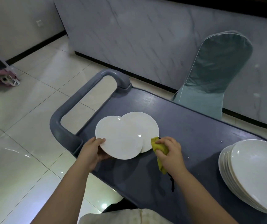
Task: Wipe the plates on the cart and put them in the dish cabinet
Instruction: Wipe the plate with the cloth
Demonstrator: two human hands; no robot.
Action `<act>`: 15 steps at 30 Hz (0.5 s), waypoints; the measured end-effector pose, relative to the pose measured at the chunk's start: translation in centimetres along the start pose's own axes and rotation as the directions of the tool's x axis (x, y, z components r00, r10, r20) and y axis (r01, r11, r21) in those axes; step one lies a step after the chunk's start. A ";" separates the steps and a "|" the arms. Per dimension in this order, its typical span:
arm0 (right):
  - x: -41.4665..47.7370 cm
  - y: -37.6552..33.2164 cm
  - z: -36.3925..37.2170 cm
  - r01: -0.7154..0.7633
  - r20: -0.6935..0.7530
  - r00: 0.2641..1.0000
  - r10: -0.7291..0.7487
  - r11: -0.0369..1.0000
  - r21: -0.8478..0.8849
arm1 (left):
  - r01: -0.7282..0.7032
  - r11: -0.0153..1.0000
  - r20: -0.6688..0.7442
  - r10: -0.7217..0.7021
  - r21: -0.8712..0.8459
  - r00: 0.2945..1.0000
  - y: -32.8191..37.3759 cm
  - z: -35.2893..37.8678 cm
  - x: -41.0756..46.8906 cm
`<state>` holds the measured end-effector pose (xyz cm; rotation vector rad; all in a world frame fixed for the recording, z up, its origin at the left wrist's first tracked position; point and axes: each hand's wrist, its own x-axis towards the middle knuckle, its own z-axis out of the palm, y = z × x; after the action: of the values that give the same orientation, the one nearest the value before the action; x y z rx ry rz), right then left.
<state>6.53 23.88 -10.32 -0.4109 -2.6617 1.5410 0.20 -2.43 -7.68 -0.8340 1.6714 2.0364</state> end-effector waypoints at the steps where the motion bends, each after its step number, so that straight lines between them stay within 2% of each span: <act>1: 0.0 -0.1 0.1 0.003 0.002 1.000 -0.003 1.000 0.003 | -0.016 0.999 0.014 0.016 0.034 1.000 1.1 0.2 -0.5; 9: 0.3 -1.0 0.4 0.022 0.014 1.000 -0.022 1.000 -0.005 | -0.219 0.897 0.110 0.191 0.384 0.975 8.0 3.6 -2.2; 12: 0.2 -1.1 0.1 0.005 0.014 1.000 -0.005 1.000 0.013 | -0.235 0.903 0.124 0.203 0.360 0.971 8.4 3.5 -1.9; 15: 0.5 -1.2 -0.6 0.032 -0.051 0.998 -0.028 0.997 0.066 | -0.146 0.974 0.193 0.113 0.171 0.975 7.4 0.9 -1.5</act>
<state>5.94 23.94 -9.02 -0.3984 -2.5593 1.5844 -3.47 -3.07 -1.09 -0.4727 1.8164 1.9372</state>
